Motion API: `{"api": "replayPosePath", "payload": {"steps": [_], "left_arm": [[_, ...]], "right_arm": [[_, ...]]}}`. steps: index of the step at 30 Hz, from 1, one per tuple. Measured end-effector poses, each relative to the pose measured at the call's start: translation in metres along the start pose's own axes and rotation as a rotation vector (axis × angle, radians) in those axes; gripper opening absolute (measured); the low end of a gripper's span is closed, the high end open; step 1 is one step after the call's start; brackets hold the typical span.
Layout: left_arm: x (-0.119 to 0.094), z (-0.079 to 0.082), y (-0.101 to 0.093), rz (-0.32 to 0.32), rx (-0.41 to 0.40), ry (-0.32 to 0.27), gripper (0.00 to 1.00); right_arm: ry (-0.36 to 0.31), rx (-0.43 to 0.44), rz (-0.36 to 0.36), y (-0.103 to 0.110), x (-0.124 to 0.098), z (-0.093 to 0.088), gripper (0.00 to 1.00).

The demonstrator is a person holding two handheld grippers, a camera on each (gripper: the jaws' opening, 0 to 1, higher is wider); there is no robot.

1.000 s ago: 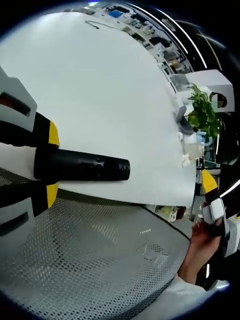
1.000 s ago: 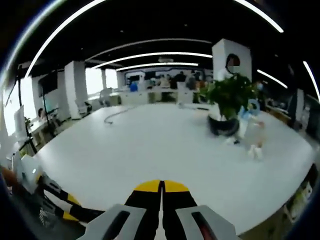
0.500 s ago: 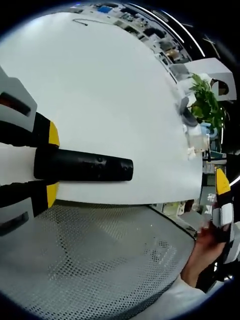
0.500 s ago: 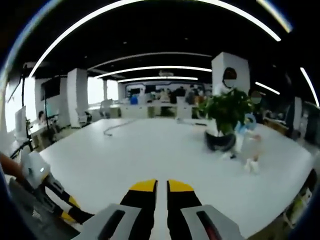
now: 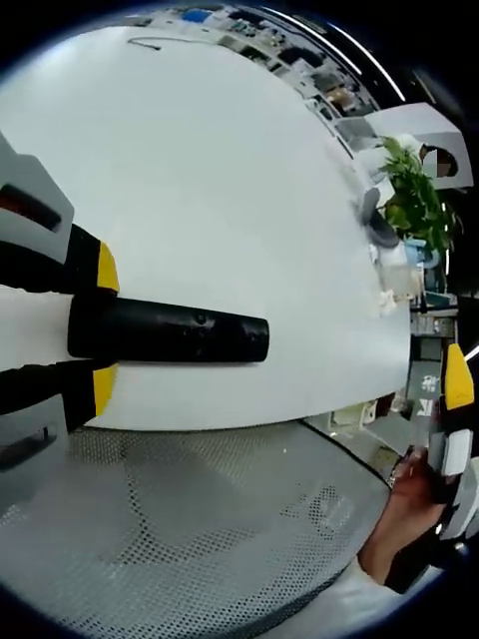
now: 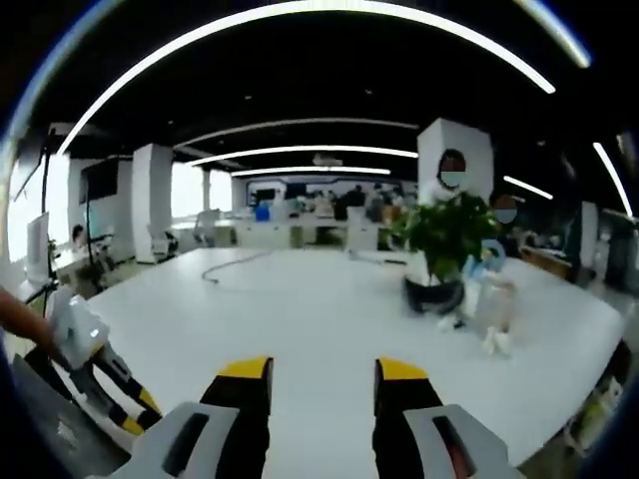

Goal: Press the specified remote control buttons in sequence, fully releasing each button before pressing the next.

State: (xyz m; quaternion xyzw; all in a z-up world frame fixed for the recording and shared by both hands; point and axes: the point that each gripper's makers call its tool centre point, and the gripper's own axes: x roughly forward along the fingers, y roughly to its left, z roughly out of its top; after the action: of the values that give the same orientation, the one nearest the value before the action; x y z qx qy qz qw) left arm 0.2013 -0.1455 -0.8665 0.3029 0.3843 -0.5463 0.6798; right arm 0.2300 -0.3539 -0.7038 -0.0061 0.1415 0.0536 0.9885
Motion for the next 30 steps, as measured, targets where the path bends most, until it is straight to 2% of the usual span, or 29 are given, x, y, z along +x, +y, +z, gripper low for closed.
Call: {"api": "replayPosePath", "payload": {"steps": [6, 10, 17, 22, 25, 30], "left_arm": [[0.001, 0.0, 0.011, -0.015, 0.024, 0.017, 0.24], [0.001, 0.001, 0.017, -0.018, 0.014, 0.029, 0.24], [0.003, 0.003, 0.036, -0.006, 0.008, 0.057, 0.24], [0.003, 0.004, 0.046, -0.01, 0.016, 0.062, 0.24], [0.003, 0.005, 0.052, -0.01, 0.015, 0.066, 0.24], [0.003, 0.005, 0.068, -0.019, 0.028, 0.09, 0.24]], "right_arm": [[-0.01, 0.001, -0.02, -0.002, 0.0, 0.001, 0.51], [-0.013, 0.002, -0.027, -0.004, 0.0, 0.001, 0.53], [-0.009, -0.001, -0.042, -0.004, 0.001, 0.001, 0.73], [-0.006, 0.0, -0.045, -0.006, 0.002, 0.0, 0.76], [0.006, -0.001, -0.043, -0.005, 0.002, -0.002, 0.73], [0.006, -0.001, -0.048, -0.006, 0.002, -0.001, 0.78]]}}
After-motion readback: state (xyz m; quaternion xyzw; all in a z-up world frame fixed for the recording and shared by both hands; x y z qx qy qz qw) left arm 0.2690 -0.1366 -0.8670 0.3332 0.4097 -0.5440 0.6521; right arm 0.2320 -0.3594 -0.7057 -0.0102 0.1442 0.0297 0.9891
